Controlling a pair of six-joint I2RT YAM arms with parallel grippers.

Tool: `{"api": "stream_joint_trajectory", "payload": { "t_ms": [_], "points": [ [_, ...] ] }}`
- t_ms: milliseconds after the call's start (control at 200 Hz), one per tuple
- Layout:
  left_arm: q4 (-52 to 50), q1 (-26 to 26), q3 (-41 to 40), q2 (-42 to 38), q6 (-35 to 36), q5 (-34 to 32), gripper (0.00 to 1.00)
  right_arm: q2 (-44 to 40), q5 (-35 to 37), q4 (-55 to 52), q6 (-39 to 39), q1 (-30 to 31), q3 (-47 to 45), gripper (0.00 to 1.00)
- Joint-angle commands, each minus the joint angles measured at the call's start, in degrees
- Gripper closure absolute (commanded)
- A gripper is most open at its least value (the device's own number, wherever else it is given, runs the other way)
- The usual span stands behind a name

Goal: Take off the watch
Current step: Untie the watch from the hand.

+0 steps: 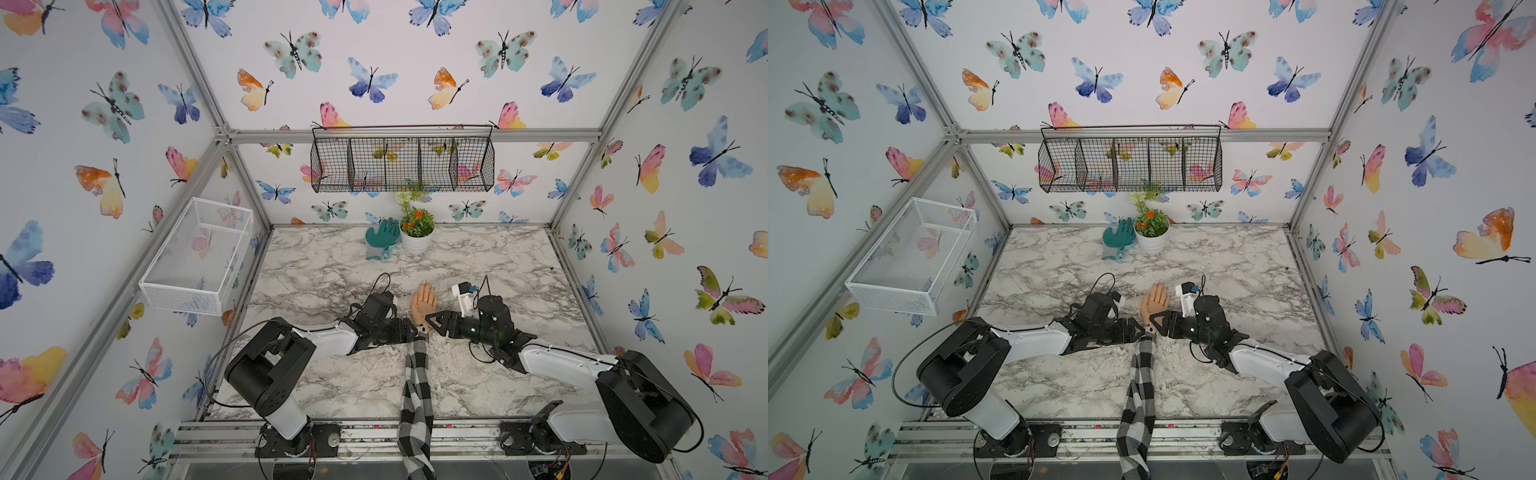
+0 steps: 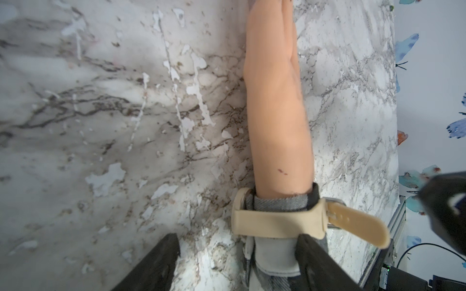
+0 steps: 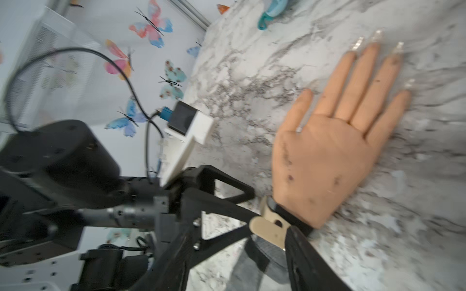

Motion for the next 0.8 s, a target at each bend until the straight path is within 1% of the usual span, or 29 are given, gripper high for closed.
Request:
{"api": "stream_joint_trajectory", "payload": {
  "t_ms": [0, 130, 275, 330, 516, 651, 796],
  "points": [
    [-2.59, -0.20, -0.54, 2.16, 0.53, -0.36, 0.24, 1.18, 5.28, -11.31, -10.47, 0.05, -1.87, 0.44],
    [-2.64, -0.11, -0.71, 2.17, 0.62, -0.64, 0.24, 3.36, 1.65, -4.59, -8.05, 0.05, -3.94, 0.55],
    [-2.74, -0.05, -0.66, 2.48, 0.75, -0.99, 0.24, 3.95, -0.42, 0.90, -2.43, 0.12, -4.25, 0.57],
    [-2.69, -0.02, -0.72, 2.61, 0.78, -0.88, 0.24, 4.40, -0.86, 1.99, -0.57, 0.07, -3.68, 0.58],
    [-2.76, 0.01, -0.35, 2.79, 0.83, -0.77, 0.24, 6.03, -1.69, 3.86, 4.08, 0.05, -1.32, 0.65],
    [-2.73, -0.05, -0.37, 2.79, 0.88, -0.64, 0.24, 8.21, -2.30, 4.50, 5.56, 0.05, 0.40, 0.72],
    [-2.75, -0.10, -0.55, 2.67, 0.95, -0.60, 0.24, 10.29, -2.41, 5.10, 6.22, 0.05, 1.30, 0.77]
  ]
}}
